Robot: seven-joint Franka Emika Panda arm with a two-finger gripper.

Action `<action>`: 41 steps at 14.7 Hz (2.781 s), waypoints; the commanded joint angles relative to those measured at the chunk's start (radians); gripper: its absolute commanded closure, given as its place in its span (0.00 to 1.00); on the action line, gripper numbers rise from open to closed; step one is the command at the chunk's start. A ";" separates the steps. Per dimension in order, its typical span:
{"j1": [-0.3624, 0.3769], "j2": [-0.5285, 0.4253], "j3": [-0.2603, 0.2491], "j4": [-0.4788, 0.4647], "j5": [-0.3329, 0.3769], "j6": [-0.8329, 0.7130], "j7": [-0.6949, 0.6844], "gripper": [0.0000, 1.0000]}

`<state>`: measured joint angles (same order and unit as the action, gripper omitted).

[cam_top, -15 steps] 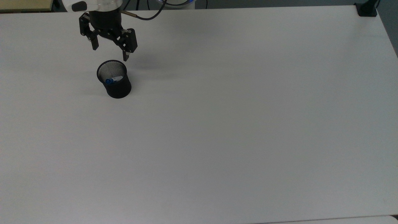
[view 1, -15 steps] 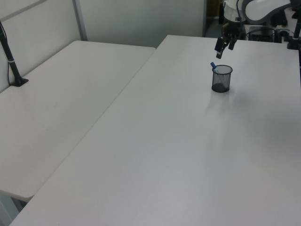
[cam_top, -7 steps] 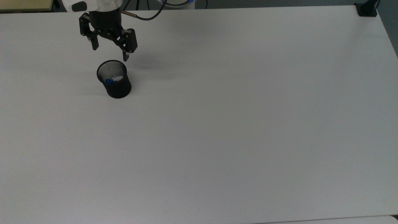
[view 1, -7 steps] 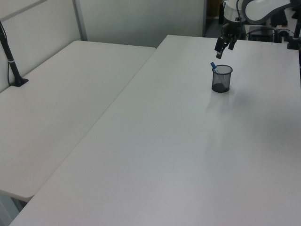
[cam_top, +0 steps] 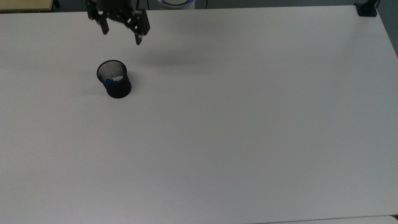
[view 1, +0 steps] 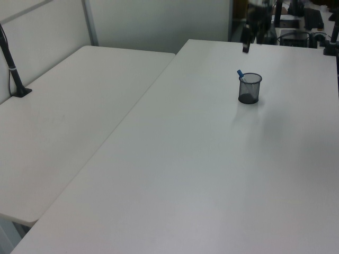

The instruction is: Insert the marker

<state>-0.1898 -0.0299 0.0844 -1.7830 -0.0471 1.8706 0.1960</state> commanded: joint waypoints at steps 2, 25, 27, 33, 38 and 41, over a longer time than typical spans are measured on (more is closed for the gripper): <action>0.015 0.022 -0.002 0.073 0.018 -0.070 0.016 0.00; 0.184 0.025 -0.121 0.109 -0.071 -0.070 0.008 0.00; 0.184 0.025 -0.120 0.109 -0.071 -0.071 -0.029 0.00; 0.182 0.021 -0.117 0.109 -0.054 -0.079 -0.127 0.00; 0.182 0.022 -0.114 0.111 -0.023 -0.076 -0.125 0.00; 0.182 0.024 -0.114 0.111 -0.023 -0.073 -0.122 0.00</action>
<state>-0.0192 -0.0060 -0.0226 -1.6821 -0.0872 1.8116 0.0905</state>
